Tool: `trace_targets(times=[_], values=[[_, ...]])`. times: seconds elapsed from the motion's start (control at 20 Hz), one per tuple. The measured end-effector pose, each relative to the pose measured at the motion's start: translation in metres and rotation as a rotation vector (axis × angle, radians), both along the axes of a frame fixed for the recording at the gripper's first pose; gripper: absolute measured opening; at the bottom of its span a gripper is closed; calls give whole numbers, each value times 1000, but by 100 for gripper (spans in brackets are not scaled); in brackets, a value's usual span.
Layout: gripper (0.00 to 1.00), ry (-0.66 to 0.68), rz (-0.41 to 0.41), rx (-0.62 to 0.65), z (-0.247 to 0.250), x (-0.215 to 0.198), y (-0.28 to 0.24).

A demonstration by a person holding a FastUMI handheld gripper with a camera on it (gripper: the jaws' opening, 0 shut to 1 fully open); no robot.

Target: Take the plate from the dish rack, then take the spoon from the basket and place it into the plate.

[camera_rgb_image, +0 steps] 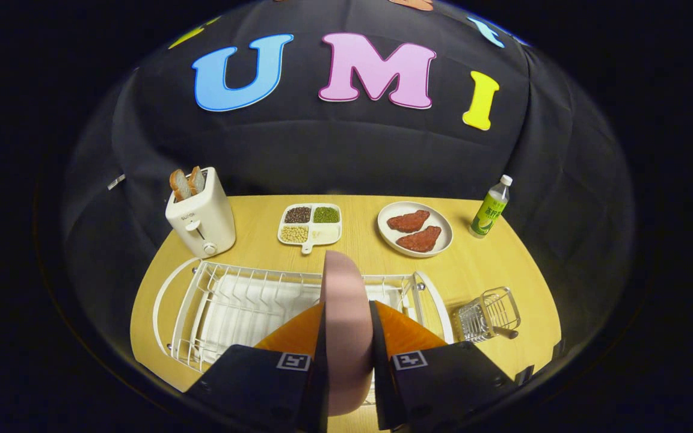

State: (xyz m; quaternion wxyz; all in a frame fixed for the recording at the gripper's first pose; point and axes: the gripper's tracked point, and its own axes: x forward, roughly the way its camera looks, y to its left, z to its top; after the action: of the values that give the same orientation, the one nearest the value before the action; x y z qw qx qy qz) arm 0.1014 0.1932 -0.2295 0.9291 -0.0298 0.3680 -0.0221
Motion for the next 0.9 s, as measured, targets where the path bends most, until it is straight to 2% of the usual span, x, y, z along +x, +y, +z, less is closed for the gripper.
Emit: trace_targets(times=[0.2, 0.35, 0.45, 0.6, 0.9], values=[[32, -46, 12, -33, 15, 3, -11], [24, 4, 27, 17, 2, -5, -14], [23, 11, 27, 16, -3, -7, -27], [22, 3, 55, 80, 1, -13, -32], [22, -22, 62, 213, 33, -37, -81]])
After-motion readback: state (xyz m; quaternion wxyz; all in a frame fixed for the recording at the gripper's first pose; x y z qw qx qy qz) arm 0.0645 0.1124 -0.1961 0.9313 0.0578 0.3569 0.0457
